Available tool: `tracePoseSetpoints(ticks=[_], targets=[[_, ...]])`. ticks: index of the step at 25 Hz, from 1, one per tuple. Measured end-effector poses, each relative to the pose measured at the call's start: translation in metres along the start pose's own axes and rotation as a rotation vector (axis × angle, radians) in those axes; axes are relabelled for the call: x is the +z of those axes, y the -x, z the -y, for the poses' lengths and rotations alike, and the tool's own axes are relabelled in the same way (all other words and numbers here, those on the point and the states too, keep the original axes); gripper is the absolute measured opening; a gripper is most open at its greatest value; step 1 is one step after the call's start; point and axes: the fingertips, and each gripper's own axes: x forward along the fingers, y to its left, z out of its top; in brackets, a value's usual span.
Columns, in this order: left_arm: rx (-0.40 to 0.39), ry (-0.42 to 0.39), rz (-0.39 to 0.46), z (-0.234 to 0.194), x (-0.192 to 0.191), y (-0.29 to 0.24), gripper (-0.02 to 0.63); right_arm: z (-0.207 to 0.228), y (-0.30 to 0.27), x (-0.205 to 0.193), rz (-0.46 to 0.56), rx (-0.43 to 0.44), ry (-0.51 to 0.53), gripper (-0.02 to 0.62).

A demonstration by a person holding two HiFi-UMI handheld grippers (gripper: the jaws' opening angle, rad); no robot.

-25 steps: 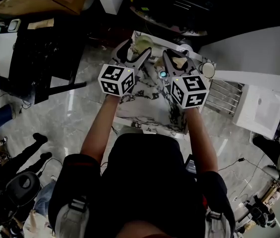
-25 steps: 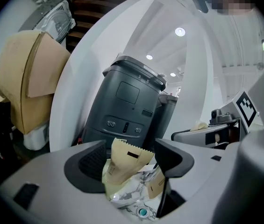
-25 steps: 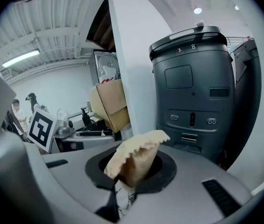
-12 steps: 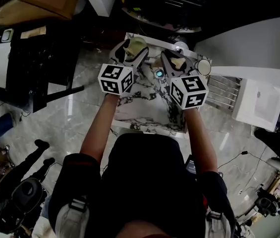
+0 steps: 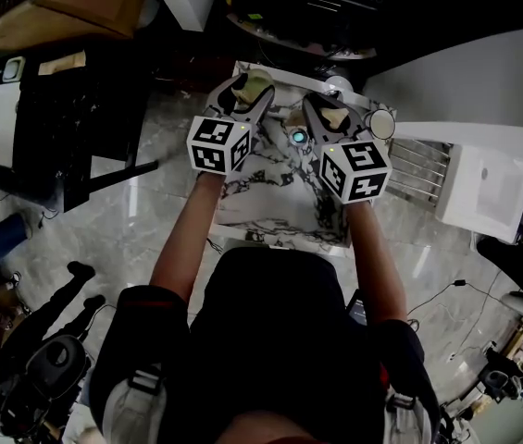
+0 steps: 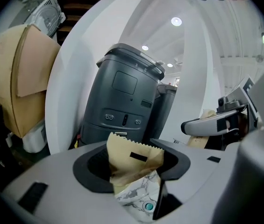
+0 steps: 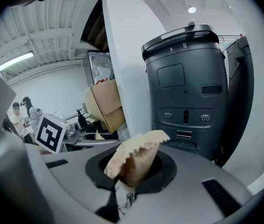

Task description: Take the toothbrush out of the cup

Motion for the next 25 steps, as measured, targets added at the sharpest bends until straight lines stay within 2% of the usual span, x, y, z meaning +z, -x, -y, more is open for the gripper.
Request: tracePoseSetpoints(ticks=[8, 25], targets=[[0.033, -0.013, -0.005, -0.0022, -0.0019, 0.0036, 0.161, -0.0015, 0.0016, -0.0012, 0.004, 0.007, -0.002, 0.06], [0.074, -0.055, 0.004, -0.002, 0.0017, 0.0035, 0.117, 0.0028, 0.0032, 0.0005, 0.009, 0.017, -0.013, 0.06]])
